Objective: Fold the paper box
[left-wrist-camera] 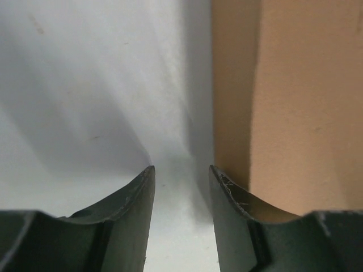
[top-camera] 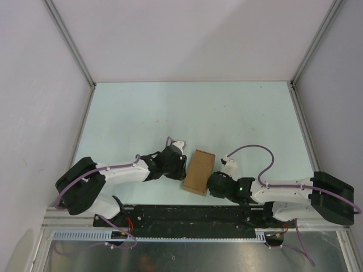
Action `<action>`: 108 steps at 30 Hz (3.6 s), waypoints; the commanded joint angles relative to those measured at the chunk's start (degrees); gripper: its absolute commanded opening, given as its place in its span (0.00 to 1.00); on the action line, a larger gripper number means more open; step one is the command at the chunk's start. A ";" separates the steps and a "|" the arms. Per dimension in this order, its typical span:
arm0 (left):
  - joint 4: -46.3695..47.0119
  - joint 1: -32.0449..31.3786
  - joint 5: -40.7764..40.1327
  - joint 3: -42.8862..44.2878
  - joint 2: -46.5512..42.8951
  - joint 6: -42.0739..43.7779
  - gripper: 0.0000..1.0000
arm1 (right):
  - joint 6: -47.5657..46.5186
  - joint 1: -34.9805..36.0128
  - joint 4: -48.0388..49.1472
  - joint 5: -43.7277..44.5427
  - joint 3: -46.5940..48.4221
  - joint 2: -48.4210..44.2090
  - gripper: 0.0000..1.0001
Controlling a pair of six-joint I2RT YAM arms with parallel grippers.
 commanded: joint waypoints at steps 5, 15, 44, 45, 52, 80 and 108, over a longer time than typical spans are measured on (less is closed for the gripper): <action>-0.39 -4.84 -2.08 -0.98 2.40 -4.60 0.48 | 4.71 3.21 -1.89 2.58 2.28 1.14 0.00; -0.39 -6.25 -2.44 -3.27 1.34 -5.48 0.49 | 8.14 6.82 -4.88 1.61 4.56 3.60 0.00; 0.85 -14.87 -3.31 -6.43 -2.43 -12.51 0.51 | 7.61 4.09 -10.14 4.69 8.25 1.32 0.00; 0.76 -14.87 -3.58 -7.04 -2.87 -12.69 0.52 | 7.96 4.53 -13.20 5.56 8.25 0.45 0.00; -4.32 -14.78 -11.38 -9.25 -15.16 -16.29 0.56 | 9.99 4.71 -27.72 9.61 8.25 -10.44 0.09; -27.89 -6.89 -32.42 1.29 -50.43 -6.54 1.00 | -23.30 -19.08 -20.46 4.30 8.87 -37.11 0.77; -28.95 11.33 -21.87 3.50 -51.04 0.85 1.00 | -33.18 -47.85 -18.24 -17.19 8.43 -37.35 0.80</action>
